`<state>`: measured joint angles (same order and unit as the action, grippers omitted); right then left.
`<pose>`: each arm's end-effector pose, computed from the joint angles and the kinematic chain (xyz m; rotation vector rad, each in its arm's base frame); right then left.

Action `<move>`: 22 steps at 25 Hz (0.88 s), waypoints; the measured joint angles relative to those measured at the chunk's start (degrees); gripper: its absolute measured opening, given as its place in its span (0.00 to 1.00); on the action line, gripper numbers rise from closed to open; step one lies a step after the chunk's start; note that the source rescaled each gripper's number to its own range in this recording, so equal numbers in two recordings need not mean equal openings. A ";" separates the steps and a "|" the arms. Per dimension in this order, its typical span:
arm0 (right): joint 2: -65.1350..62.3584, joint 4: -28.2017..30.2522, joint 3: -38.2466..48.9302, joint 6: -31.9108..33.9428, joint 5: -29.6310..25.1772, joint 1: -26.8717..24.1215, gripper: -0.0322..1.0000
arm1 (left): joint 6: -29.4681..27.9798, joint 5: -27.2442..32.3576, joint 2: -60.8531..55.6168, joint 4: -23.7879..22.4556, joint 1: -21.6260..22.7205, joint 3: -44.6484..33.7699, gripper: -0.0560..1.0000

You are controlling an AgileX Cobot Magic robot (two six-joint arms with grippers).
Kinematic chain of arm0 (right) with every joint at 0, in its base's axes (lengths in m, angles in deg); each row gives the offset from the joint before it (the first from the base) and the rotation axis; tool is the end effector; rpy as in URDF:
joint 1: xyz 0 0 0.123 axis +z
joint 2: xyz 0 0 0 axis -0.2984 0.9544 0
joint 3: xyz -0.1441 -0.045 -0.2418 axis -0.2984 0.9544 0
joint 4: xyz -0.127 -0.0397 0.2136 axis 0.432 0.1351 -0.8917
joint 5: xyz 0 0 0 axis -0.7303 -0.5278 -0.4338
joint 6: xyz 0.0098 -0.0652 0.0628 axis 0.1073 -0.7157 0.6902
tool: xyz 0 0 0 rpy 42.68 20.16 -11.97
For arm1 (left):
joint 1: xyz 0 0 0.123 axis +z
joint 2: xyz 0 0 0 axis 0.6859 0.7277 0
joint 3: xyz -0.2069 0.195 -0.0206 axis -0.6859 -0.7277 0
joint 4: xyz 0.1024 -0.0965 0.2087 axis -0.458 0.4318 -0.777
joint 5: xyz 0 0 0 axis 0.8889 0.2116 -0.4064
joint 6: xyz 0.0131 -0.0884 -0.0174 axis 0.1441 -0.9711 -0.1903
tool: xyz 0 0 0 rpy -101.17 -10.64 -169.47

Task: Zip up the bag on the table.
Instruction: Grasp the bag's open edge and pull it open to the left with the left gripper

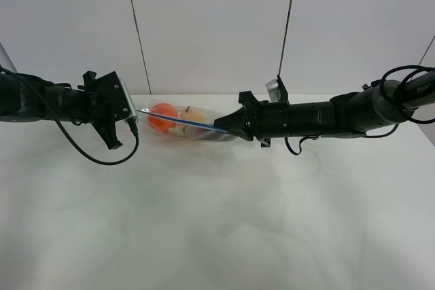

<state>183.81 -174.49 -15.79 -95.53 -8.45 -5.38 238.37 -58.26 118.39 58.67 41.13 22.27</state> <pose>0.3600 0.1529 0.1432 -0.0727 2.2811 1.5319 0.3735 -0.0330 0.1597 1.3369 1.9013 0.2990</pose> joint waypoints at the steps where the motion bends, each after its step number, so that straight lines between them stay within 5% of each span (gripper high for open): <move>1: 0.00 0.00 0.00 0.00 0.01 0.00 0.03 | 0.00 -0.05 0.00 0.00 0.68 0.00 0.05; 14: 0.00 1.06 0.00 0.00 -0.05 0.00 0.03 | -0.08 -3.61 0.00 -0.17 3.07 0.00 0.05; 22: 0.00 1.20 0.00 0.00 -0.26 0.19 0.03 | -5.81 -4.76 0.00 -0.38 6.88 0.00 0.05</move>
<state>183.81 -173.29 -15.79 -95.53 -8.71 -5.19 232.56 -63.02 118.39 58.29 48.00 22.27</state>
